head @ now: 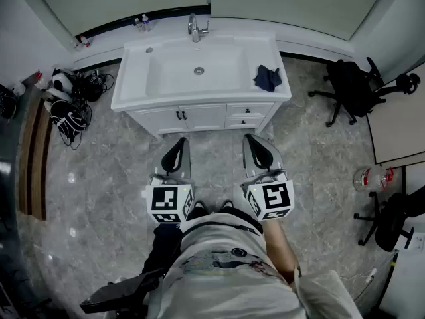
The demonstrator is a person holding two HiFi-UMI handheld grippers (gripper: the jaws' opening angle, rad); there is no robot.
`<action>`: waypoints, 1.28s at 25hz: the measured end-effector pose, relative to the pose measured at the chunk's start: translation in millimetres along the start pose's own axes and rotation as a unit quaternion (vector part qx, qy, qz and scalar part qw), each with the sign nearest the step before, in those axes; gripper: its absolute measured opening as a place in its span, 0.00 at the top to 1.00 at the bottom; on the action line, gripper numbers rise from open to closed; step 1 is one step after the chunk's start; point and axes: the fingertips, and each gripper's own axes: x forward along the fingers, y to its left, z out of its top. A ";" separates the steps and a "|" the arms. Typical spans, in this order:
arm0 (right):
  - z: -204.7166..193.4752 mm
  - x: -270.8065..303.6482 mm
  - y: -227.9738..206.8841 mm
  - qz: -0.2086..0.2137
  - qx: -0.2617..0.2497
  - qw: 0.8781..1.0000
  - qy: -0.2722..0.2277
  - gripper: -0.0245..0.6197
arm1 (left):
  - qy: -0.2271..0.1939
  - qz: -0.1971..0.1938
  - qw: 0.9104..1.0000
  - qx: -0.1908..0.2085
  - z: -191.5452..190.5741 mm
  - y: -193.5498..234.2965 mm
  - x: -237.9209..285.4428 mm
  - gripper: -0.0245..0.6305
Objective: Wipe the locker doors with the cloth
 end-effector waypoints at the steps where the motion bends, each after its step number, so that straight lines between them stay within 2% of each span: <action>1: 0.2 0.6 -1.0 0.001 0.000 1.000 0.001 0.96 | 0.001 0.000 1.000 0.000 0.6 -0.6 1.2 0.96; 14: -18.0 2.1 -25.7 0.026 0.024 0.999 0.001 0.96 | 0.026 0.001 1.000 0.005 -12.5 -28.3 24.2 0.96; 21: -54.3 39.0 -39.6 0.044 0.050 0.997 0.035 0.95 | 0.054 0.001 0.999 0.001 -32.1 -17.1 49.2 0.96; 22: -60.8 47.1 -42.2 0.044 0.053 0.997 0.041 0.92 | 0.055 -0.001 0.998 -0.002 -34.5 -13.1 56.2 0.96; 27: -85.0 95.3 -67.0 0.024 0.052 0.995 0.081 0.85 | 0.048 -0.012 0.999 -0.021 -32.6 16.9 108.4 0.96; 32: -114.3 139.0 -119.9 -0.022 0.055 0.988 0.142 0.76 | 0.057 -0.046 0.997 -0.025 -29.8 39.0 165.1 0.96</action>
